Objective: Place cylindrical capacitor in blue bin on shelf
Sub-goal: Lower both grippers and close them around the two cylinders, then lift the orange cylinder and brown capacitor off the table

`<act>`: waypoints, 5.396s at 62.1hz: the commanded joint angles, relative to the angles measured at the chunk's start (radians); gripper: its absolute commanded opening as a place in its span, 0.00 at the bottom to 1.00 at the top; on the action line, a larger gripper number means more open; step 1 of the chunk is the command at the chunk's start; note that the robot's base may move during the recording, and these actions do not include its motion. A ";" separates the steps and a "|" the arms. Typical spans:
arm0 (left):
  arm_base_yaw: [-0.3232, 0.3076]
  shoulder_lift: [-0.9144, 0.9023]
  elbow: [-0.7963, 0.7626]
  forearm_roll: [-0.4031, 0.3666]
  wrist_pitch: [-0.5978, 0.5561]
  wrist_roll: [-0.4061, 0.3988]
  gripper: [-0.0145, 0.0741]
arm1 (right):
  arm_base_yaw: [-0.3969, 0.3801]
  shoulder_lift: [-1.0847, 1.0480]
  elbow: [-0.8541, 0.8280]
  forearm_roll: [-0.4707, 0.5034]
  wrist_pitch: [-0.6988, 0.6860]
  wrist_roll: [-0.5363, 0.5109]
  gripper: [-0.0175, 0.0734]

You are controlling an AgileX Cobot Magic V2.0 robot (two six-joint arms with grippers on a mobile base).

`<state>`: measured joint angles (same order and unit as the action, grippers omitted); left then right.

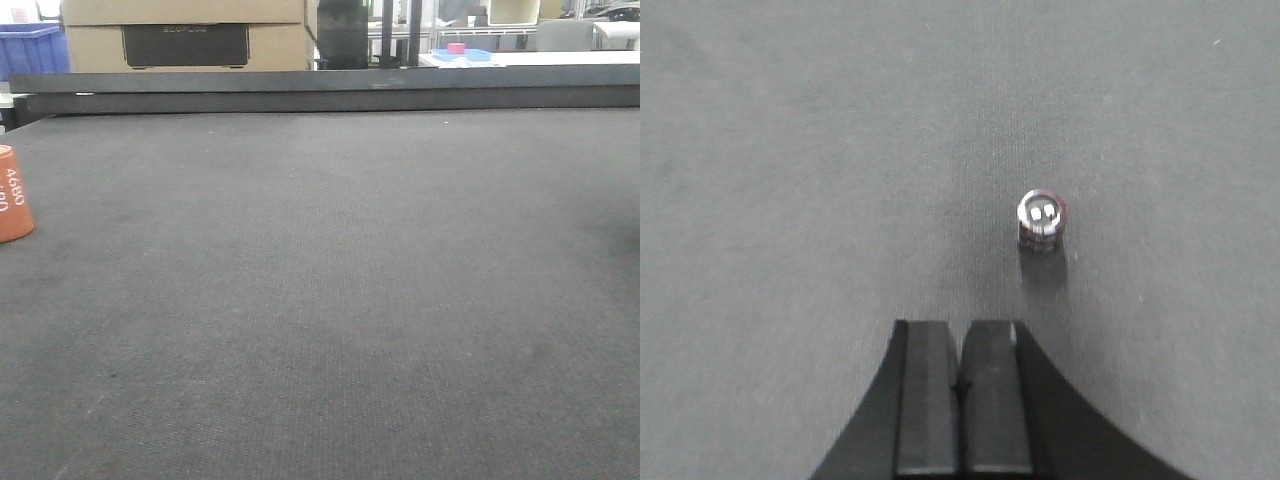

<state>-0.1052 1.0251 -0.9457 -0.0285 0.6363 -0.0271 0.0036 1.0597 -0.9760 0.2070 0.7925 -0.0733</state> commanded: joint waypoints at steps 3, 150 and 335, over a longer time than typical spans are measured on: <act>0.003 0.085 -0.046 -0.022 -0.015 -0.023 0.04 | -0.002 0.082 -0.033 0.000 -0.005 -0.006 0.01; 0.003 0.484 -0.306 0.043 0.040 -0.025 0.80 | -0.019 0.854 -0.489 -0.138 0.249 0.084 0.01; 0.000 -0.330 0.270 -0.180 -0.495 0.126 0.04 | 0.058 -0.174 0.284 -0.128 -0.638 0.055 0.01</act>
<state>-0.1052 0.7738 -0.7044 -0.2011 0.1743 0.0942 0.0616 0.9604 -0.7079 0.0803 0.2121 -0.0141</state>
